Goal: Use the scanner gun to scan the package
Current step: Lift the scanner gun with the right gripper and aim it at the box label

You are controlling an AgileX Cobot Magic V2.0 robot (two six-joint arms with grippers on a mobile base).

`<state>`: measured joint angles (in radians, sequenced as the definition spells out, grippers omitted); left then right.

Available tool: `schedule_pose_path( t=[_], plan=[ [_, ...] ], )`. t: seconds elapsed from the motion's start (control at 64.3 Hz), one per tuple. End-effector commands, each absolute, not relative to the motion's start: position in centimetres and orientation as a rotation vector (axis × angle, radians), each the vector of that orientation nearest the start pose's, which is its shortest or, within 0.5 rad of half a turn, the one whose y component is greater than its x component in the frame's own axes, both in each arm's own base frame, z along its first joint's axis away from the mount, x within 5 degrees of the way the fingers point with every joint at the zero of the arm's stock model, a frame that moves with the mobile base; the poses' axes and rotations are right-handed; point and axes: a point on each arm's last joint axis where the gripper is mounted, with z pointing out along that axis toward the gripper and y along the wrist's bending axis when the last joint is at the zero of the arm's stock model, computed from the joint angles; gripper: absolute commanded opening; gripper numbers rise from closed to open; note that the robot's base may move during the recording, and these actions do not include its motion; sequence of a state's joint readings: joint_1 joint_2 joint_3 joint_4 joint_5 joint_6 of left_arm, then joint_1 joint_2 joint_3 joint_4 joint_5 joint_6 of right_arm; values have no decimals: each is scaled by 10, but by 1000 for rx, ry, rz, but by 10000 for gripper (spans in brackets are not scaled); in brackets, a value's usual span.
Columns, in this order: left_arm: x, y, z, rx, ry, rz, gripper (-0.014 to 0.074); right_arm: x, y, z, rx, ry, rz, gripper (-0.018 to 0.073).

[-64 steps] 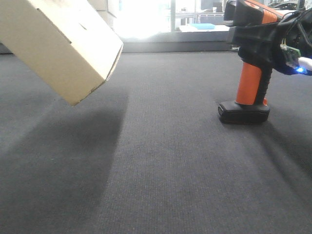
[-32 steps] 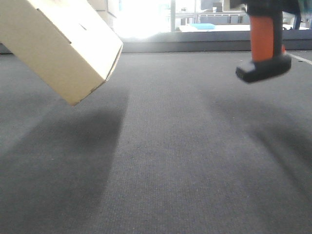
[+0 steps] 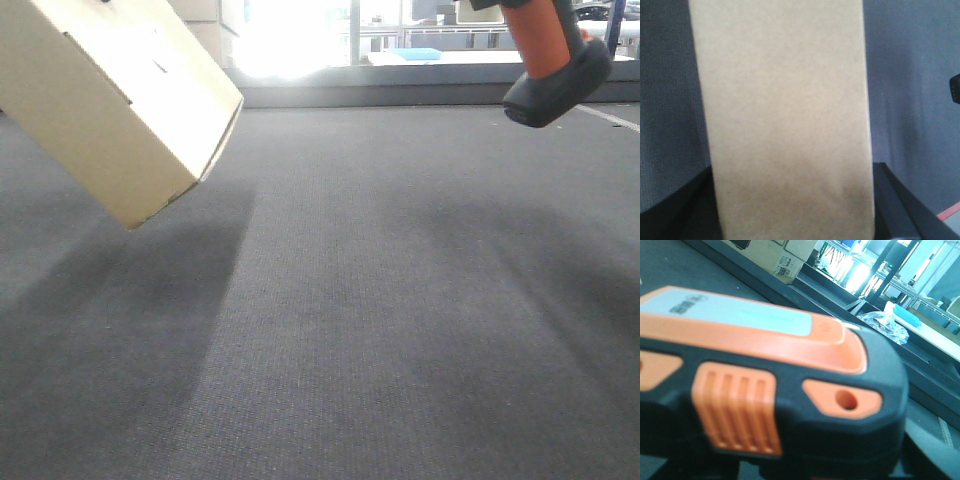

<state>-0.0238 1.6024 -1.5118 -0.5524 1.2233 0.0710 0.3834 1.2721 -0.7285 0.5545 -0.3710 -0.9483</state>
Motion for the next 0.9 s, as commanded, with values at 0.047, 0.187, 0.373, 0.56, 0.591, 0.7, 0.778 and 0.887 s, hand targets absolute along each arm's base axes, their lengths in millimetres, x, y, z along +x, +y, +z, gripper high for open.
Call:
schedule_pose_path(
  t=[0.047,0.187,0.373,0.56,0.591,0.7,0.778,0.887],
  plan=[
    [325,-52,359,5,2672,-738,-111,265,77,317,-396,1590,-204,-163],
    [325,-50,358,10,2679,-710,-111,270,65,325,-269,1617,-180,-163],
    [325,-50,358,10,2679,-710,-111,275,60,332,-273,1630,-178,-163],
    [325,-50,358,10,2679,-710,-111,282,52,325,-306,1659,-242,-163],
    [325,-50,358,10,2679,-710,-111,283,51,323,-311,1663,-252,-163],
    [325,-50,358,10,2679,-710,-111,286,52,320,-355,1668,-288,-163],
    [325,-50,358,10,2679,-710,-111,286,52,319,-363,1667,-300,-163],
    [325,-50,358,10,2679,-710,-111,287,52,319,-362,1666,-301,-163]
  ],
)
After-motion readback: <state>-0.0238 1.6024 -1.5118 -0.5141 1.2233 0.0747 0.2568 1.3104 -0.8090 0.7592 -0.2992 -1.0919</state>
